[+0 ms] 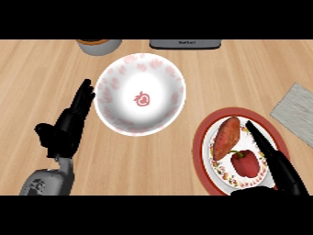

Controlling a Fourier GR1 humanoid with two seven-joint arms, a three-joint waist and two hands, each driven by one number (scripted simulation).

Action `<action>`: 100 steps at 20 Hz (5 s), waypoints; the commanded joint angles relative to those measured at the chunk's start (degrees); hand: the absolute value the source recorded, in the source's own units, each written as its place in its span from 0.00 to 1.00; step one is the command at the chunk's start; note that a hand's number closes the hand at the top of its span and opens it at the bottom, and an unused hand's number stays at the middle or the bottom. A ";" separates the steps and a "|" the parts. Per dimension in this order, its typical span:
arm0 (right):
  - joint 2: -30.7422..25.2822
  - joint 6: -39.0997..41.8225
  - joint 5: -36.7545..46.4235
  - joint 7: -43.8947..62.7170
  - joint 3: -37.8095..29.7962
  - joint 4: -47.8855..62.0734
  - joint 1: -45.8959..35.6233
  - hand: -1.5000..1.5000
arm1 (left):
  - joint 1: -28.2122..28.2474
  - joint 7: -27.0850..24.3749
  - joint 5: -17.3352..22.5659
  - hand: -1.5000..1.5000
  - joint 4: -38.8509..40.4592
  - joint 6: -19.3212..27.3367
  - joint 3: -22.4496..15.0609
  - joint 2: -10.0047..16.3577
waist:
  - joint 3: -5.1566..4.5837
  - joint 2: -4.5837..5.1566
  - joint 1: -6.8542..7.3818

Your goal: Pick the bell pepper from the plate and place it in the bowl

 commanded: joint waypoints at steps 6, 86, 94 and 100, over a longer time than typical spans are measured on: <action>0.38 2.16 7.91 -3.72 6.20 3.82 -2.19 1.00 | -3.31 -1.06 1.10 0.50 4.72 -2.12 2.77 0.03 | 0.00 0.11 -0.15; 15.45 -7.99 0.21 11.02 12.90 54.62 -73.78 1.00 | 1.76 -0.80 -2.15 0.50 -0.58 -2.65 -0.07 -2.57 | 0.00 0.70 2.28; 15.45 -4.02 -10.35 -2.82 13.26 59.73 -72.68 0.00 | -3.43 -1.95 -2.66 0.50 4.30 -1.51 1.49 -3.36 | 0.01 0.75 2.31; 15.45 -8.02 -16.09 -5.77 6.76 54.16 -73.36 0.00 | 0.86 1.69 -3.40 0.50 -2.36 -1.14 0.14 -2.84 | 0.05 0.09 1.40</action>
